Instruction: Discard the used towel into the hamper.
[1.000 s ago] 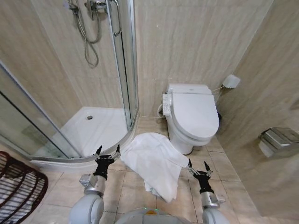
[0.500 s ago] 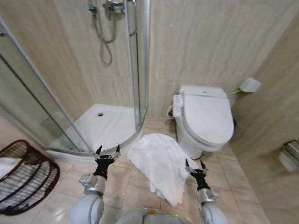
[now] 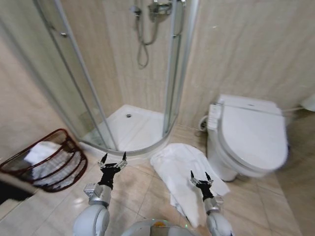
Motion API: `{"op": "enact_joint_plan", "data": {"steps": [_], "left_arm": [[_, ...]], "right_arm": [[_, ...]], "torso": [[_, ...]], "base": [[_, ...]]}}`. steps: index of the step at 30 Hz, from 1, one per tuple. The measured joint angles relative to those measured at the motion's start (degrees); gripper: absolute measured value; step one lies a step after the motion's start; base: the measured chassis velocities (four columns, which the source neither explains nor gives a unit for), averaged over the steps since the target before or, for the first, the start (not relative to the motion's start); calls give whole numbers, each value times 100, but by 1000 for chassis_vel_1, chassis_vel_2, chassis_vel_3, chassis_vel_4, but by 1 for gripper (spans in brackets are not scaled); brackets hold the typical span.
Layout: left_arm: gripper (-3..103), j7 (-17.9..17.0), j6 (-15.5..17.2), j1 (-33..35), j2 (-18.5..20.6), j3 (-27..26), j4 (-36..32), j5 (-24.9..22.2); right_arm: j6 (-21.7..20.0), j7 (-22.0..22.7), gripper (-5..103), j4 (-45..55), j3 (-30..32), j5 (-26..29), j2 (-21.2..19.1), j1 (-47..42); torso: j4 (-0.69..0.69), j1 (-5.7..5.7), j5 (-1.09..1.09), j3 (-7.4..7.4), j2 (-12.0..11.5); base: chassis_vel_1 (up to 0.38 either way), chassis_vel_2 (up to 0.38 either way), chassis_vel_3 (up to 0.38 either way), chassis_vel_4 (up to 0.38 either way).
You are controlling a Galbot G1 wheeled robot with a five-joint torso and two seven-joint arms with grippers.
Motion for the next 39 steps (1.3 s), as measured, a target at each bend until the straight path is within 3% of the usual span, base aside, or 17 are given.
{"op": "enact_joint_plan", "data": {"steps": [5,16,28,32,39], "left_arm": [[100,0,0,0,0,-1,0,0],[100,0,0,0,0,1,0,0],[100,0,0,0,0,1,0,0],[100,0,0,0,0,1,0,0],[100,0,0,0,0,1,0,0]], "right_arm": [[-194,167,100,-704,-13,-430,103,340],[-419,16,100,-1761,-237,-599,24,742],[-823,-191,100,-2610,-137,-302,-408,1319],[-852,-434,100,-2849,-102,5,-568,1451],[-1302,-1044,100,-2866,-166,447,-573,1671]], "torso": [[0,-7,-1,-5,-11],[-2,-8,0,-4,-13],[-1,-8,-1,-2,-10],[-2,-7,-1,-1,-9],[-1,-7,-3,-1,-7]], "base": [[60,67,60,76],[0,0,0,0],[0,0,0,0],[0,0,0,0],[0,0,0,0]]}}
